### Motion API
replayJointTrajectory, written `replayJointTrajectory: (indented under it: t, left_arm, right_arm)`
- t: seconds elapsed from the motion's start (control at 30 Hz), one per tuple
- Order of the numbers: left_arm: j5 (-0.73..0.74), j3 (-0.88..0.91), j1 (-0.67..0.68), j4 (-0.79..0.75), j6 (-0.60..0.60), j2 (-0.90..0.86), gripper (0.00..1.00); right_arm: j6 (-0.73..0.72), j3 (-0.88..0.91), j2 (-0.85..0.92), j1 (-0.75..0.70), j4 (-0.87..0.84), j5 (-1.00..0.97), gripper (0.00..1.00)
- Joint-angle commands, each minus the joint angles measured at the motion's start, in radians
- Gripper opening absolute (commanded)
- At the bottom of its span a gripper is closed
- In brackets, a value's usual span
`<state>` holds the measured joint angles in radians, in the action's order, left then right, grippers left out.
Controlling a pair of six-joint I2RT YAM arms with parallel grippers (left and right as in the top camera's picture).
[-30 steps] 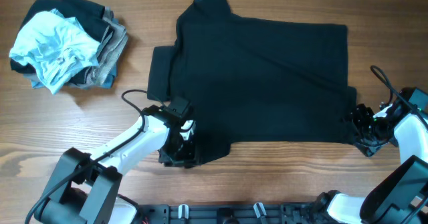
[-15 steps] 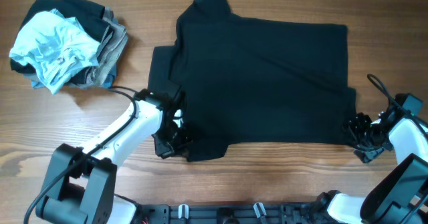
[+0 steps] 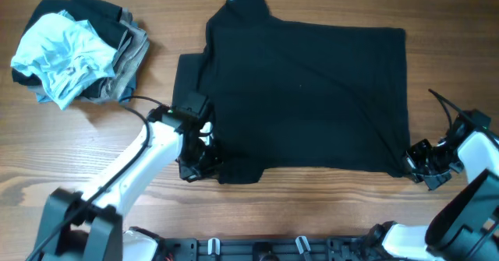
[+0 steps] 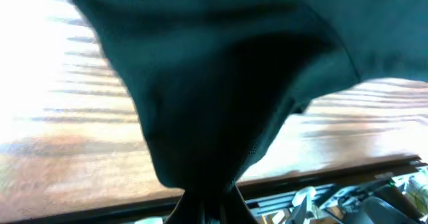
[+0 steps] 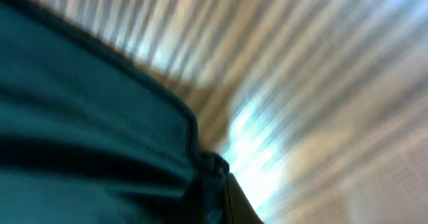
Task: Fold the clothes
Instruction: 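Lift the hem and fold it upward toward the collar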
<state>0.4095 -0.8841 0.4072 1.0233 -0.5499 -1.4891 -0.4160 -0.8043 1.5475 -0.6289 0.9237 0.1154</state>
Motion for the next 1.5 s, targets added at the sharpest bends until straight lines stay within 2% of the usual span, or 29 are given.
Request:
replayJointTrajectory:
  t: [0.0, 0.07, 0.13, 0.23, 0.33, 0.43, 0.5, 0.73, 0.97, 1.07, 1.1, 1.13, 1.17, 1.2, 1.23, 1.27, 1.3, 1.4, 1.47]
  left_arm:
    - [-0.029, -0.014, -0.042, 0.026, 0.016, 0.106, 0.04]
    - [-0.044, -0.014, -0.072, -0.042, -0.032, 0.164, 0.04]
    - [-0.061, -0.014, -0.085, -0.233, -0.031, 0.207, 0.04]
    - [-0.15, -0.014, -0.085, -0.343, -0.024, 0.193, 0.04]
    - [-0.182, -0.014, -0.085, -0.476, 0.077, 0.185, 0.04]
    - [-0.251, -0.014, -0.085, -0.595, 0.102, 0.185, 0.04]
    - [-0.29, -0.014, -0.085, -0.643, 0.155, 0.171, 0.04]
    - [-0.364, -0.014, -0.085, -0.782, 0.18, 0.045, 0.04]
    - [-0.457, -0.014, -0.085, -0.788, 0.18, 0.02, 0.04]
    - [-0.457, -0.014, -0.085, -0.788, 0.18, 0.02, 0.04]
    - [-0.457, -0.014, -0.085, -0.788, 0.18, 0.02, 0.04]
    - [-0.456, -0.014, -0.085, -0.787, 0.18, 0.02, 0.04]
    - [-0.456, -0.014, -0.085, -0.787, 0.18, 0.02, 0.1]
    - [-0.456, -0.014, -0.085, -0.787, 0.18, 0.02, 0.36]
    - [-0.456, -0.014, -0.085, -0.782, 0.18, 0.02, 0.58]
    - [-0.456, -0.014, -0.085, -0.774, 0.18, 0.02, 0.68]
    - [-0.456, -0.014, -0.085, -0.75, 0.18, 0.02, 0.73]
    - [-0.457, -0.014, -0.085, -0.602, 0.185, 0.02, 0.74]
    - [-0.455, -0.014, -0.085, -0.464, 0.183, 0.019, 0.69]
  right_arm:
    - [0.024, -0.047, -0.092, 0.005, 0.023, 0.048, 0.04]
    - [0.074, -0.047, -0.114, 0.005, -0.051, 0.217, 0.04]
    - [0.051, -0.047, -0.115, 0.005, -0.163, 0.348, 0.04]
    - [-0.032, -0.047, -0.115, 0.005, -0.275, 0.349, 0.04]
    - [-0.086, -0.047, -0.112, 0.011, -0.354, 0.349, 0.04]
    - [-0.165, -0.047, -0.099, 0.011, -0.425, 0.349, 0.04]
    - [-0.19, -0.047, -0.075, 0.011, -0.46, 0.35, 0.04]
    - [-0.186, -0.047, 0.035, 0.095, -0.623, 0.36, 0.06]
    - [-0.186, -0.047, 0.084, 0.145, -0.784, 0.354, 0.11]
    - [-0.186, -0.047, 0.084, 0.145, -0.835, 0.349, 0.22]
    - [-0.186, -0.047, 0.084, 0.145, -0.842, 0.348, 0.32]
    - [-0.185, -0.047, 0.084, 0.145, -0.845, 0.343, 0.59]
    - [-0.183, -0.047, 0.084, 0.145, -0.845, 0.336, 0.66]
    - [-0.153, -0.047, 0.084, 0.145, -0.845, 0.338, 0.84]
    - [-0.116, -0.047, 0.084, 0.144, -0.835, 0.338, 0.91]
    - [-0.072, -0.047, 0.084, 0.144, -0.813, 0.338, 0.93]
    - [-0.041, -0.047, 0.084, 0.144, -0.771, 0.337, 0.93]
    - [-0.028, -0.047, 0.084, 0.144, -0.583, 0.291, 0.93]
    - [-0.027, -0.045, 0.084, 0.144, -0.436, 0.155, 0.91]
